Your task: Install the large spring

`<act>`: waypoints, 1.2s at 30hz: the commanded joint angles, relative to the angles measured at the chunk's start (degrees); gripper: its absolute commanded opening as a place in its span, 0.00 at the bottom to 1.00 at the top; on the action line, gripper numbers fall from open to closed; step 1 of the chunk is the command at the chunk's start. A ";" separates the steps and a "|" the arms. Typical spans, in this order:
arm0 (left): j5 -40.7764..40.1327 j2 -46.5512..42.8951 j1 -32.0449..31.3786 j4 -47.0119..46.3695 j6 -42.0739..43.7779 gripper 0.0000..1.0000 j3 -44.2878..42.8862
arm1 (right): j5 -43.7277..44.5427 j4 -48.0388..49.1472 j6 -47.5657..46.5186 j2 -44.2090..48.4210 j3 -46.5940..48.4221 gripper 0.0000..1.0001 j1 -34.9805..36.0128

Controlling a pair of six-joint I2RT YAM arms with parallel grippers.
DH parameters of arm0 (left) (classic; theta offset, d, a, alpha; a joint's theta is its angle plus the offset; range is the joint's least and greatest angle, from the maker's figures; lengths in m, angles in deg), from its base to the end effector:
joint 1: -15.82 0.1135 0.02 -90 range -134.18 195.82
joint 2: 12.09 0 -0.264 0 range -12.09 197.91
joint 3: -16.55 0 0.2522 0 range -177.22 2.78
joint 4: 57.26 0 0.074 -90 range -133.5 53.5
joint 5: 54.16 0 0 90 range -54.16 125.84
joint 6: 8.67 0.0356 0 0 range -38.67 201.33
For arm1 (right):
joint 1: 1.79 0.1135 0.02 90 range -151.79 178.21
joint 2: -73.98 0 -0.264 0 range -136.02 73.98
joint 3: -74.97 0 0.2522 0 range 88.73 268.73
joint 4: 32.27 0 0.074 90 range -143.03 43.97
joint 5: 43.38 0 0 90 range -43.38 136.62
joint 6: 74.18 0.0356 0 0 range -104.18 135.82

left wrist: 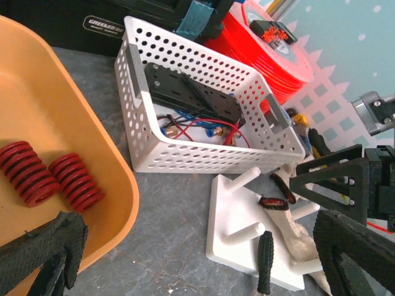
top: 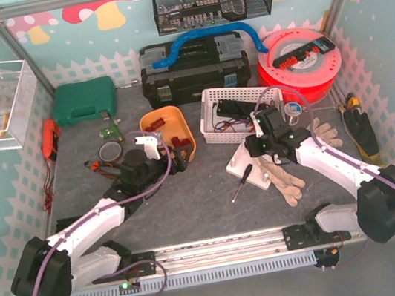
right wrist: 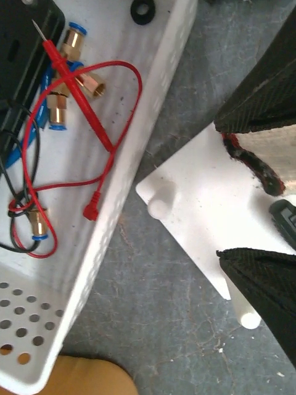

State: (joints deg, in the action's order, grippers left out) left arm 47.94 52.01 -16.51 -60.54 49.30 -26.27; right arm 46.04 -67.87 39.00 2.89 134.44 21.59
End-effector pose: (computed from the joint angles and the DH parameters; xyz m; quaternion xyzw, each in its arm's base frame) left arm 0.2015 -0.1364 0.2258 0.0641 0.8043 -0.3835 0.4493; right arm 0.2348 0.1019 0.2320 -0.0035 0.9311 0.1485 0.3332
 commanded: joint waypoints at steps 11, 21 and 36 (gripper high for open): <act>-13.29 3.62 -6.24 -0.55 10.17 0.99 1.93 | 7.47 -3.18 2.89 -1.56 -3.06 0.45 3.33; -12.18 -1.16 -6.33 -3.31 8.75 0.99 5.08 | 3.31 0.20 2.27 -2.78 -4.76 0.40 3.34; -14.11 -3.35 -6.34 -3.60 8.55 0.99 6.17 | 3.32 -0.21 2.26 -2.40 -4.94 0.23 3.43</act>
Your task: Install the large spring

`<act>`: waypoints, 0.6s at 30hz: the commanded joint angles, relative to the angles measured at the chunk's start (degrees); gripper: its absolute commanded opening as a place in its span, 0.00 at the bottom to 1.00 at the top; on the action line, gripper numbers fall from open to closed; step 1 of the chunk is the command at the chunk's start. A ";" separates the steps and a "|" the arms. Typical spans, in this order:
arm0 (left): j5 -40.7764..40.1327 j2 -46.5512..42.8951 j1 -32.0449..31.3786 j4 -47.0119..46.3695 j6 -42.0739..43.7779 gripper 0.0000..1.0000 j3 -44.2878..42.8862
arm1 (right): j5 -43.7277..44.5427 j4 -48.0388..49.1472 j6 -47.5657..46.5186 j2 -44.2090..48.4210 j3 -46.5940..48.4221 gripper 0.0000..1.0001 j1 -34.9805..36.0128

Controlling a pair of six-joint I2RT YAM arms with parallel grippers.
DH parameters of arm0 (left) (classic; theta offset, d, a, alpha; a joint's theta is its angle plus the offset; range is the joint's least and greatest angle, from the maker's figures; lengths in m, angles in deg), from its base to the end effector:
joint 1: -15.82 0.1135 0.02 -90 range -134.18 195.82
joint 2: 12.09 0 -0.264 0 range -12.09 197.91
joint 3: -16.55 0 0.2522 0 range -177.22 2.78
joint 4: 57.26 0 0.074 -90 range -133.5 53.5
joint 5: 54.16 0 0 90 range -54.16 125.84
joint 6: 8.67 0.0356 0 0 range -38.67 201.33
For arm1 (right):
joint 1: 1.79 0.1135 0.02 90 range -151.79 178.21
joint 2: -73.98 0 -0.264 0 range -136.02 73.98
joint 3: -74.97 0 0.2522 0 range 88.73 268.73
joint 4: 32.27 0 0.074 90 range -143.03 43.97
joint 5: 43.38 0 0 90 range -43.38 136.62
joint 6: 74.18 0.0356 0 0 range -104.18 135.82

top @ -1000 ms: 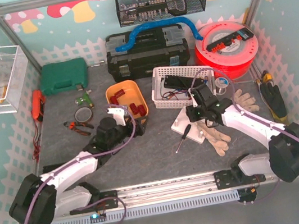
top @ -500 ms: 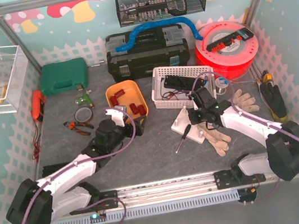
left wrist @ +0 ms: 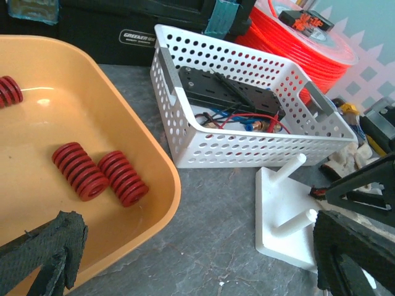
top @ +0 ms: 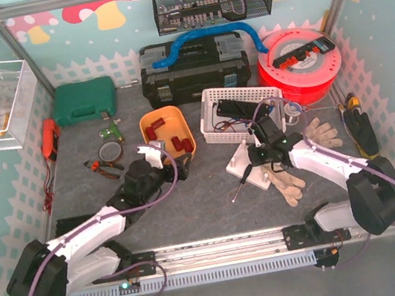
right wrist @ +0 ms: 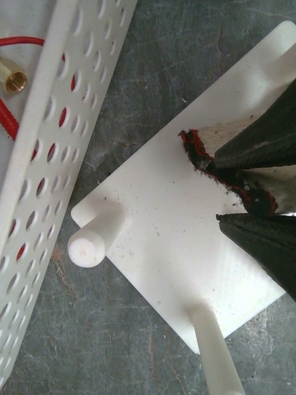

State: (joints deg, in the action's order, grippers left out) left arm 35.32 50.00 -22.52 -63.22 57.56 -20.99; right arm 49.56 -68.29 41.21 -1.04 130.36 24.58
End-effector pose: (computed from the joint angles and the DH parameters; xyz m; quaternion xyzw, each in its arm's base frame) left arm 0.1804 -0.1422 0.2071 0.1003 0.8058 -0.2979 0.5019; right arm 0.2258 0.1099 0.1934 -0.0006 0.9551 0.1068 0.2763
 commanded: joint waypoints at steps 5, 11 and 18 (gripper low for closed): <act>-1.44 -0.85 -0.32 -1.11 0.10 0.99 0.78 | 1.67 -0.44 0.96 6.26 -0.56 0.00 0.44; -2.03 -0.81 -0.32 -1.54 0.27 0.99 1.07 | 5.68 -3.30 3.28 14.16 0.86 0.00 0.44; -1.04 -1.73 -0.32 -3.12 0.70 0.99 1.94 | 19.99 -12.23 7.63 23.45 4.98 0.00 0.35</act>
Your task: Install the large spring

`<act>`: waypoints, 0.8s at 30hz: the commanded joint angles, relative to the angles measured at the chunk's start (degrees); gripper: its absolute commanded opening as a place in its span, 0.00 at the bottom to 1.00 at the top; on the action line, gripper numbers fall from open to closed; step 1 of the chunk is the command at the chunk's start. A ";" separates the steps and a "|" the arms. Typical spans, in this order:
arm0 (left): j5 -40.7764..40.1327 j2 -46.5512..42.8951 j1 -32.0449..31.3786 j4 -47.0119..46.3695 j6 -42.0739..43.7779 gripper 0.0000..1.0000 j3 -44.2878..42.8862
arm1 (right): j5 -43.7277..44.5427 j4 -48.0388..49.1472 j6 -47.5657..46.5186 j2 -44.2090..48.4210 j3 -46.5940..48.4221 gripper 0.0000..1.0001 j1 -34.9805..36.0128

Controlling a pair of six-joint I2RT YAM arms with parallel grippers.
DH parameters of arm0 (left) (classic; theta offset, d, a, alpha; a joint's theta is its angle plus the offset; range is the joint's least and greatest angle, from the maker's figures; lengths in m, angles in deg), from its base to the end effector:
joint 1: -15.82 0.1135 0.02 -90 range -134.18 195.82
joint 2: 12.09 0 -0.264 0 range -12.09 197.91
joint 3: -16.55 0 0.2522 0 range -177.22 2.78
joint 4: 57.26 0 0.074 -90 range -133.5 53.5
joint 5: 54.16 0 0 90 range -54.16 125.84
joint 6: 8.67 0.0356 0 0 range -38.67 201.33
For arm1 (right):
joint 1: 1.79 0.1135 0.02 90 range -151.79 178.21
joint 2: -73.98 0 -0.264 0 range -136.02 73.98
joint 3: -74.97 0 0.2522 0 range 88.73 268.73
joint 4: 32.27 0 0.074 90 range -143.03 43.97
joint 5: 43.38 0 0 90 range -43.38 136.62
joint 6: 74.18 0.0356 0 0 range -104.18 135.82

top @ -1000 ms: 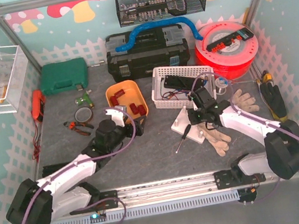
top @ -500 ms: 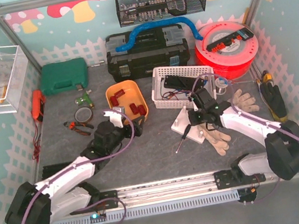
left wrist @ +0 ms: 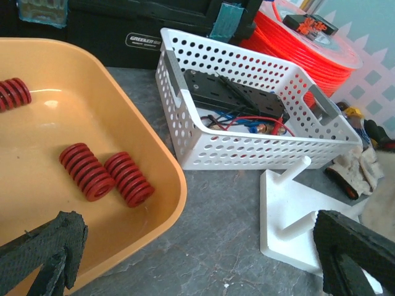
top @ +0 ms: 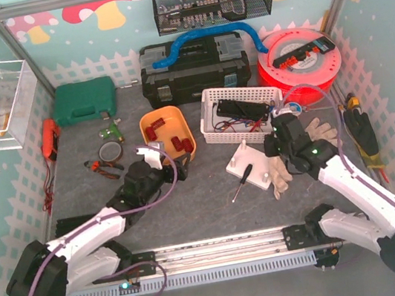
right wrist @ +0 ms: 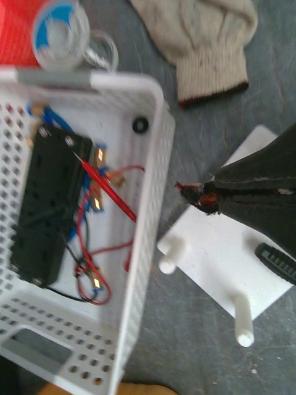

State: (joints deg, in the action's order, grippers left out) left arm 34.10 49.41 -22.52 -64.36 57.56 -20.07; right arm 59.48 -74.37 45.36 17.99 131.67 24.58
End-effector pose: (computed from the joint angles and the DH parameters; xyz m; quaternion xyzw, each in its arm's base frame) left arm 0.1789 -0.1401 0.2059 0.0936 0.8024 -0.2935 0.5111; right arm 0.1881 0.0844 0.2636 0.0711 0.9040 0.1016 0.4091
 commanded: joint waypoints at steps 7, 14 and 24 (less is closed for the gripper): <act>5.91 -1.72 -0.32 -8.30 1.95 0.99 3.67 | 26.54 -13.29 6.63 8.67 10.00 0.00 0.08; 7.93 0.55 -0.32 -11.03 2.51 0.99 4.13 | 35.18 -8.58 2.68 2.67 13.53 0.00 -6.51; 7.45 1.82 -0.32 -12.05 2.11 0.99 4.26 | 22.64 9.19 -0.99 -10.35 9.59 0.00 -25.37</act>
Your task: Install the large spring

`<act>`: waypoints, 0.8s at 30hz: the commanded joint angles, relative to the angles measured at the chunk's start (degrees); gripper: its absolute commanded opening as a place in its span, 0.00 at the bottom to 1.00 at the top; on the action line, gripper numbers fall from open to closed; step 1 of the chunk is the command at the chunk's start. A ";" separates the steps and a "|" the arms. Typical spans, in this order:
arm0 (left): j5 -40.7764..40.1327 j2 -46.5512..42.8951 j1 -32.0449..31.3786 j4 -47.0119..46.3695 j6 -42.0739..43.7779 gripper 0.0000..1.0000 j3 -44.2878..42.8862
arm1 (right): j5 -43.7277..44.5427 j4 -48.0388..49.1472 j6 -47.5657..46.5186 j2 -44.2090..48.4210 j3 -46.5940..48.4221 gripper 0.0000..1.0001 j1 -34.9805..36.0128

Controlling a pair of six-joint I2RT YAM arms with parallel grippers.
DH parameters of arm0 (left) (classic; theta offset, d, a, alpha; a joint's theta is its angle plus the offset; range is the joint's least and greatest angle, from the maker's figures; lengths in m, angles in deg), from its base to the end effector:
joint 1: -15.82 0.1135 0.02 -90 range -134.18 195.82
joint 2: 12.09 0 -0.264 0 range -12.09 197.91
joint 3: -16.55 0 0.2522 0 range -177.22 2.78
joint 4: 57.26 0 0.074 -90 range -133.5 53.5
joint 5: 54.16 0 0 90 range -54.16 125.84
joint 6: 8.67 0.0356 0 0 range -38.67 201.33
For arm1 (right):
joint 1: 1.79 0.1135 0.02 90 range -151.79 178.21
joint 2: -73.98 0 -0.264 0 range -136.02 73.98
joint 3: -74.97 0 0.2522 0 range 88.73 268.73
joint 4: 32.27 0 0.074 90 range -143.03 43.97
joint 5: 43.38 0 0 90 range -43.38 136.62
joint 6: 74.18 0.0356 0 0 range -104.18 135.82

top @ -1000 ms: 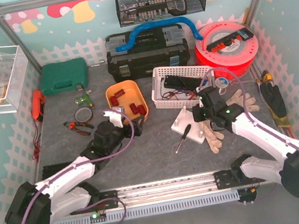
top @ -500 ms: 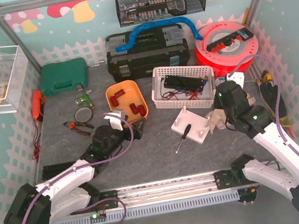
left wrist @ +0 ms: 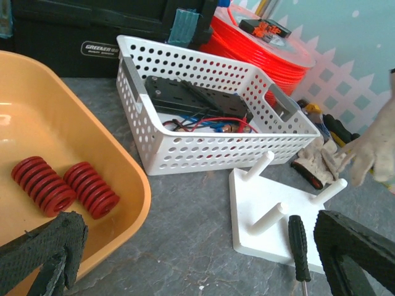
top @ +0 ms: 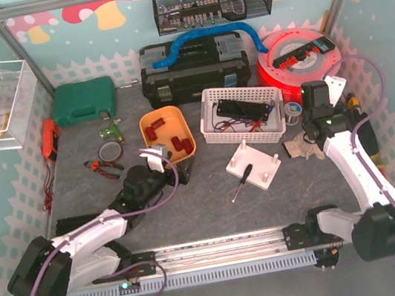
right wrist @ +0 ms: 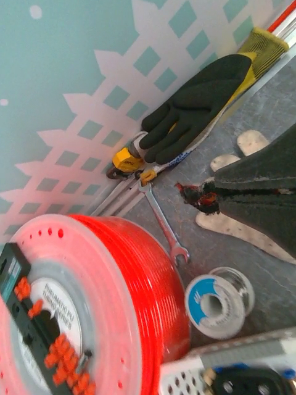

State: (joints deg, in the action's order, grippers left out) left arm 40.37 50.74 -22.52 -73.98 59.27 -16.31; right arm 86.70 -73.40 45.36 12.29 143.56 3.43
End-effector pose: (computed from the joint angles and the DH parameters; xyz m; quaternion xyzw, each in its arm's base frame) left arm 0.1743 -0.1415 0.1973 0.1352 0.7720 -0.3388 0.5205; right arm 0.2300 -0.0020 0.3193 0.3316 0.7780 -0.1578 0.5098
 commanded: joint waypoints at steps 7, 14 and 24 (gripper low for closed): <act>4.12 2.30 -0.40 -2.08 -0.53 0.99 -0.84 | -12.30 16.24 -0.29 -16.55 -5.00 0.11 -10.45; 4.74 4.57 -0.52 -1.85 -0.50 0.96 -1.74 | -19.89 14.92 -2.15 -17.39 -5.83 0.55 -10.49; -0.79 7.76 -4.30 4.14 1.09 0.84 -5.44 | -36.59 10.85 -3.09 -4.10 -9.12 0.79 -7.86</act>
State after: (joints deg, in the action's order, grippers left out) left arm 43.08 57.34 -24.78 -73.32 59.29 -19.00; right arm 58.83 -61.60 43.15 1.64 137.11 -6.24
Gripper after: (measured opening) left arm 0.874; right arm 0.767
